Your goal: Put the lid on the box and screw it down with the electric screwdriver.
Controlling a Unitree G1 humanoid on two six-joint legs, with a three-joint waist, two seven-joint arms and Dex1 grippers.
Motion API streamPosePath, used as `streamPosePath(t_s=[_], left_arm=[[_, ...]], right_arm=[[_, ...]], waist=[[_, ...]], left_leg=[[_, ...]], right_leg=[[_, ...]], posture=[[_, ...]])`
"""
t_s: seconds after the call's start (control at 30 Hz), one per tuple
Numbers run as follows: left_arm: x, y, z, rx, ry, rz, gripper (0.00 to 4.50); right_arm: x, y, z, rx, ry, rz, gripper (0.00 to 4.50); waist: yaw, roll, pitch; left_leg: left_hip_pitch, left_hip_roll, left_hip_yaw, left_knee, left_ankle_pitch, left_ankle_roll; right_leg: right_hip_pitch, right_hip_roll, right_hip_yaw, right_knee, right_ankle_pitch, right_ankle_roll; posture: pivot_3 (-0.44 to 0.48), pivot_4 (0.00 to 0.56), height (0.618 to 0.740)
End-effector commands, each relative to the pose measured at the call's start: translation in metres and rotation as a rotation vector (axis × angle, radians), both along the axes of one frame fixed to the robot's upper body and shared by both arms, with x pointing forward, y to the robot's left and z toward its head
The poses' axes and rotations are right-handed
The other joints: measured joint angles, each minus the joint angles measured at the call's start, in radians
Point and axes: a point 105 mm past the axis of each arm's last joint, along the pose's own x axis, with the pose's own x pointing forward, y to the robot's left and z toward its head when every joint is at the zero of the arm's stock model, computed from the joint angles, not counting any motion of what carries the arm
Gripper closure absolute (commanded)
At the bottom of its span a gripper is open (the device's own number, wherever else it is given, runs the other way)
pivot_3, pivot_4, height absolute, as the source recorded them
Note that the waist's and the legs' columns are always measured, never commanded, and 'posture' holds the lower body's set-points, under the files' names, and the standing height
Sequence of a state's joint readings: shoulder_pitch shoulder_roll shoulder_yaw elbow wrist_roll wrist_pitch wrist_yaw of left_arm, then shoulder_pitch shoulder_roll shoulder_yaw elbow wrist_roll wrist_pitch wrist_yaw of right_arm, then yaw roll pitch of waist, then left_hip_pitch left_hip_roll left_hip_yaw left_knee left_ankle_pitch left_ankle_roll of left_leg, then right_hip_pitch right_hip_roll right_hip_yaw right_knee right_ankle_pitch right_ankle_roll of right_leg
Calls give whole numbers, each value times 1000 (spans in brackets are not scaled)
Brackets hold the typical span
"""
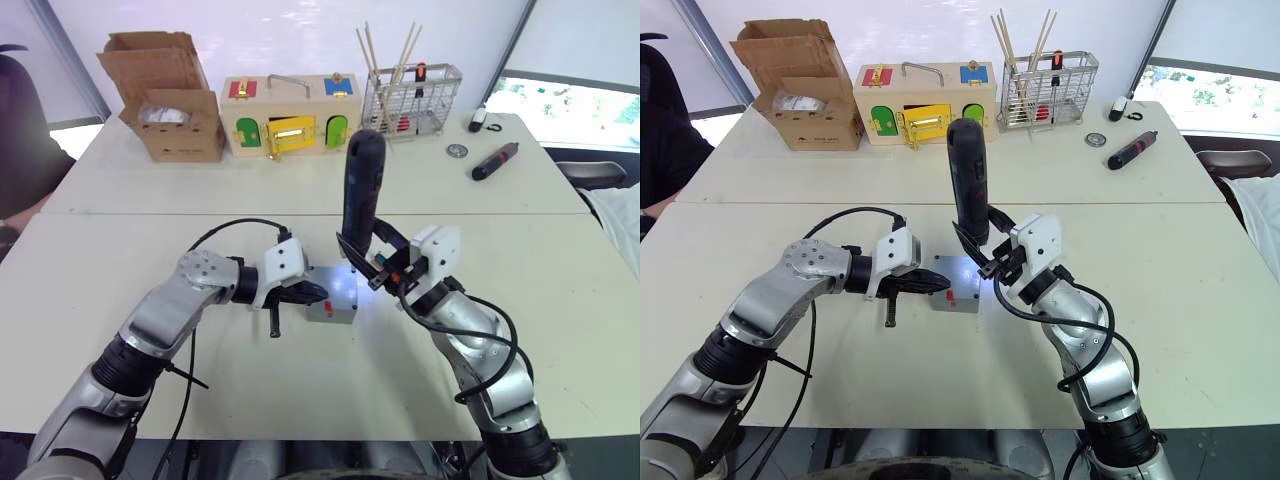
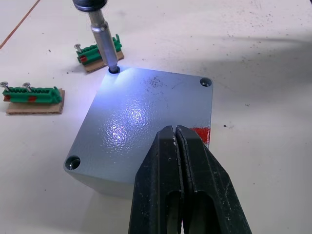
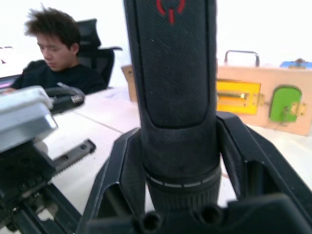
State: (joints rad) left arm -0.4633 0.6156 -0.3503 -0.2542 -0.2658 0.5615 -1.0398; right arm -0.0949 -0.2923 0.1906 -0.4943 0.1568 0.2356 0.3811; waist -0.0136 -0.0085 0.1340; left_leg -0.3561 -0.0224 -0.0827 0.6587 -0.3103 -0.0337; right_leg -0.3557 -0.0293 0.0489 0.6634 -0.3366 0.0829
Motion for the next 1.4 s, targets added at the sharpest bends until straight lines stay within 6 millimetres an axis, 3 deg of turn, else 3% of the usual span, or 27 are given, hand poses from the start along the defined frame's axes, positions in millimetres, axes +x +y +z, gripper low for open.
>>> streamPosePath(t_s=[0.03, 0.27, 0.37, 0.43, 0.57, 0.63, 0.73, 0.83, 0.93, 1.17, 1.3, 1.4], left_arm=[[-2, 5, -19, 50, 55, 21, 4500], [-1, 5, -24, 50, 70, 27, 4500], [1, 7, -19, 21, 82, 40, 4500], [3, 9, -12, -13, 97, 51, 4500], [11, 22, 19, -114, 138, 79, 4500], [14, 28, 30, -129, 139, 85, 4500], [23, 47, 56, -169, 112, 100, 4500], [25, 48, 77, -199, 94, 73, 4500], [9, 39, 94, -181, 56, -43, 4500], [-23, 17, 83, -104, 14, -211, 4500], [-32, 7, 65, -88, 21, -226, 4500], [-31, 5, 54, -74, 24, -201, 4500]], right_arm=[[3, -4, -19, -28, 91, -1, 2725], [-3, -10, 47, 0, -62, 75, 2725], [-11, -11, 84, 70, -92, 145, 2725], [-16, -10, 101, 118, -81, 196, 2725], [-8, -21, 132, 234, 8, 224, 2725], [-4, -28, 139, 262, 59, 216, 2725], [16, -54, 136, 194, 248, 118, 2725], [24, -75, 138, 202, 402, 74, 2725], [16, -117, 114, 61, 702, -17, 2725], [-16, -172, 43, 36, 1160, -179, 2725], [-28, -178, 2, 67, 1333, -215, 2725], [-29, -178, -13, 68, 1380, -243, 2725]], waist=[[0, 0, 0], [2, 6, 5], [2, 9, 7], [1, 10, 9], [-3, 10, 18], [-4, 10, 22], [-1, 12, 25], [4, 10, 26], [6, 10, 27], [-3, 9, 28], [-4, 8, 29], [-3, 9, 30]], left_leg=[[0, 0, 0, 0, 0, 0], [-3, -1, 0, -1, 0, 0], [-10, -1, 0, -1, 0, 0], [-19, -1, 0, 2, 0, -1], [-20, 0, -1, 2, 0, 0], [-20, 0, -1, 2, 0, -1], [-25, 0, -1, 3, 0, -1], [-41, -1, -1, 7, 2, -4], [-55, -2, 0, 9, 6, -9], [-57, -1, 4, 6, 2, -2], [-53, 0, 8, 9, 0, 2], [-50, 0, 8, 10, 5, 5]], right_leg=[[0, 0, 0, 0, 0, 0], [-2, -1, 0, -2, 0, 0], [-8, -1, 0, -1, 0, 0], [-18, -1, 0, 2, 0, 0], [-18, -1, -1, 2, 0, 0], [-19, -1, -2, 2, 1, 0], [-23, -1, -2, 2, 1, 0], [-37, -2, -3, 4, 1, -1], [-50, -4, -4, 4, 2, 0], [-50, -4, -4, 1, 1, 0], [-49, -2, 0, 5, 1, 0], [-49, 0, 1, 10, 4, -1]], posture=[[0, 150, 740], [0, 150, 740], [0, 150, 740], [0, 150, 740], [0, 150, 740], [0, 150, 740], [0, 150, 740], [0, 150, 740], [0, 150, 740], [0, 150, 740], [0, 150, 740], [0, 150, 740]])
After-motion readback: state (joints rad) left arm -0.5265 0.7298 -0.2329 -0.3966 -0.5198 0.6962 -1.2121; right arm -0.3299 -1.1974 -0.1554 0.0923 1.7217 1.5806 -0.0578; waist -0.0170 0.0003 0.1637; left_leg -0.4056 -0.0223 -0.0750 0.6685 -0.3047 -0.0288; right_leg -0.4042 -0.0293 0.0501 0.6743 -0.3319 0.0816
